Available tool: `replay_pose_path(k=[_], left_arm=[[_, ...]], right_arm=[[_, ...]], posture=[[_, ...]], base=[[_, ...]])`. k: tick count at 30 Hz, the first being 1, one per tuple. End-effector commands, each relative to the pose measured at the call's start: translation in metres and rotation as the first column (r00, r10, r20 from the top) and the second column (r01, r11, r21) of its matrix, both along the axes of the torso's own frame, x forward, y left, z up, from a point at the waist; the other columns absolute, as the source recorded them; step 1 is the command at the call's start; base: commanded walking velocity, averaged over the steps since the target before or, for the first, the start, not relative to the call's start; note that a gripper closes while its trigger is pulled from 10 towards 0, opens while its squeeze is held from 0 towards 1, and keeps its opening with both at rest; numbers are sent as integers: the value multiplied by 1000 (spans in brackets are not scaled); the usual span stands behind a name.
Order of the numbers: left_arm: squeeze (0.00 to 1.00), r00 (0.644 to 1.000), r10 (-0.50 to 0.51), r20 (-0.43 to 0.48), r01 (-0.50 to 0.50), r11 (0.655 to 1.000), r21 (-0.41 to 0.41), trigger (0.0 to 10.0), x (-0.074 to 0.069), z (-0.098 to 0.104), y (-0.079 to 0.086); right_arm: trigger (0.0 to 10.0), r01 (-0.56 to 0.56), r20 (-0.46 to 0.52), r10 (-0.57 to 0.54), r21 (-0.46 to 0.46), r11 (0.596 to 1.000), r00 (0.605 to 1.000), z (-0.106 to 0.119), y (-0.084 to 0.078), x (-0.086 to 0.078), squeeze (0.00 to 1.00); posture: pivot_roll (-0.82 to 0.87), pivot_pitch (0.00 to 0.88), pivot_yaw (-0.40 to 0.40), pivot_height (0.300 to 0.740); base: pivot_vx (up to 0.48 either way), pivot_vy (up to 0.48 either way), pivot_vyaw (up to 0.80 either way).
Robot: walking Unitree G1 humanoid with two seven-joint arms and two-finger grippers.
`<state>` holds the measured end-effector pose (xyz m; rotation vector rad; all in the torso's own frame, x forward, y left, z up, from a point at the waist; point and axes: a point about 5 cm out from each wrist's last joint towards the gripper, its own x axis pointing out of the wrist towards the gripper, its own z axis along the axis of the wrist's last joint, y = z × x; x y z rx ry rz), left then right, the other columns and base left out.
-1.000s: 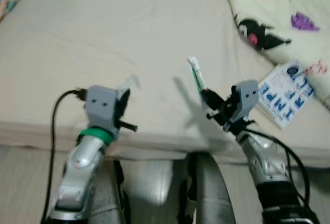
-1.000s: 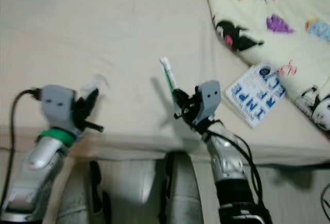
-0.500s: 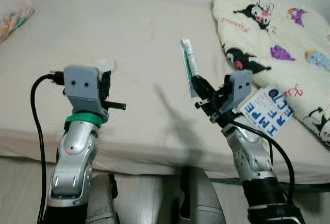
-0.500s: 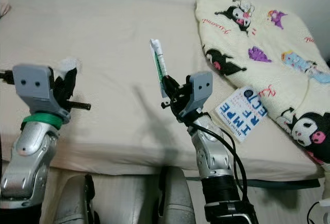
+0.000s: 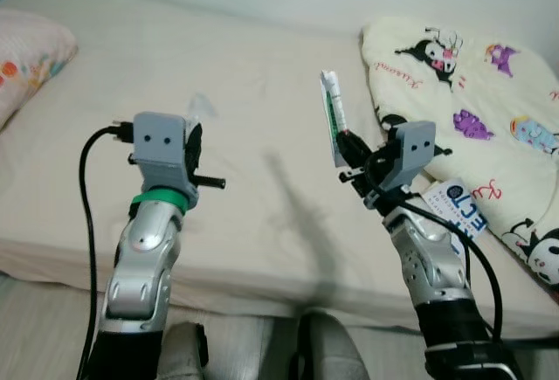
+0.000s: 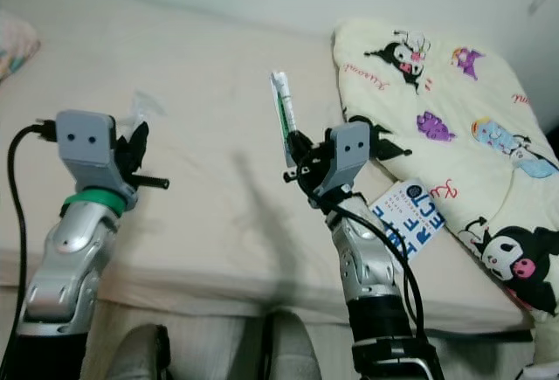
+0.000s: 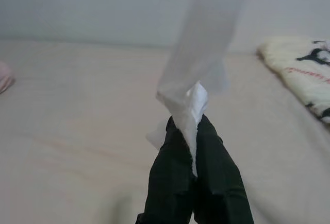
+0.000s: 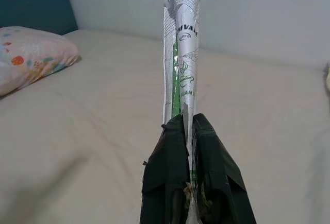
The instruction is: Clean up the room
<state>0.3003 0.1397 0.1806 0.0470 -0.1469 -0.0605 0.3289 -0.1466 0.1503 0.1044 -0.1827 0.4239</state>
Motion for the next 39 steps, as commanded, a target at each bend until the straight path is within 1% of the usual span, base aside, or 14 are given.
replay_pose_path(k=[1,10,12,17,18,20,23,24,25,28,32,39], left_arm=[[0,1000,-19,-12,19,1000,8,10000,2,-3,-7],[0,999,-45,-18,45,999,8,10000,5,-4,-13],[0,998,-64,-25,64,998,4,10000,5,-5,-15],[0,997,-72,-34,71,997,-11,10000,6,-6,-16],[0,997,-72,-37,72,997,-10,10000,6,-7,-16],[0,996,-75,-41,74,997,-9,10000,6,-8,-16],[0,996,-81,-47,81,997,-7,10000,6,-10,-17],[0,995,-80,-60,80,997,-5,10000,7,-14,-18],[0,995,-80,-60,80,997,-5,10000,7,-14,-18],[0,994,-90,-65,91,996,2,10000,6,-17,-20],[0,993,-93,-67,93,996,3,10000,5,-17,-21],[0,993,-94,-73,95,995,3,10000,1,-20,-20]], right_arm=[[10000,31,-16,-32,-18,999,999,-6,-8,-1,0],[10000,43,-25,-44,-22,999,999,-9,-10,-2,0],[10000,50,-27,-51,-20,999,998,-11,-10,-2,0],[10000,81,-34,-82,-17,997,996,-13,-12,-2,0],[10000,87,-39,-87,3,996,995,-13,-12,-2,0],[10000,92,-48,-92,9,996,995,-15,-12,-2,0],[10000,93,-56,-92,15,996,994,-16,-10,-2,0],[10000,88,-56,-87,17,996,995,-18,-6,-3,0],[10000,88,-56,-87,17,996,995,-18,-6,-3,0],[10000,69,-55,-68,25,997,996,-19,3,-4,0],[10000,63,-56,-61,31,998,997,-20,6,-6,0],[10000,62,-60,-59,38,997,996,-22,9,-7,0]], posture=[[8,0,-73,702],[5,0,-68,721],[2,0,-58,730],[1,0,-52,730],[1,0,-50,730],[1,0,-47,730],[-1,0,-44,730],[-4,0,-41,730],[-4,0,-41,730],[-9,0,-36,730],[-6,0,-35,730],[-4,0,-32,730]], base=[[0,0,0],[0,0,0],[0,0,0],[0,0,0],[0,0,0],[0,0,0],[0,0,0],[0,0,0],[0,0,0],[0,0,0],[0,0,0],[-303,0,0]])
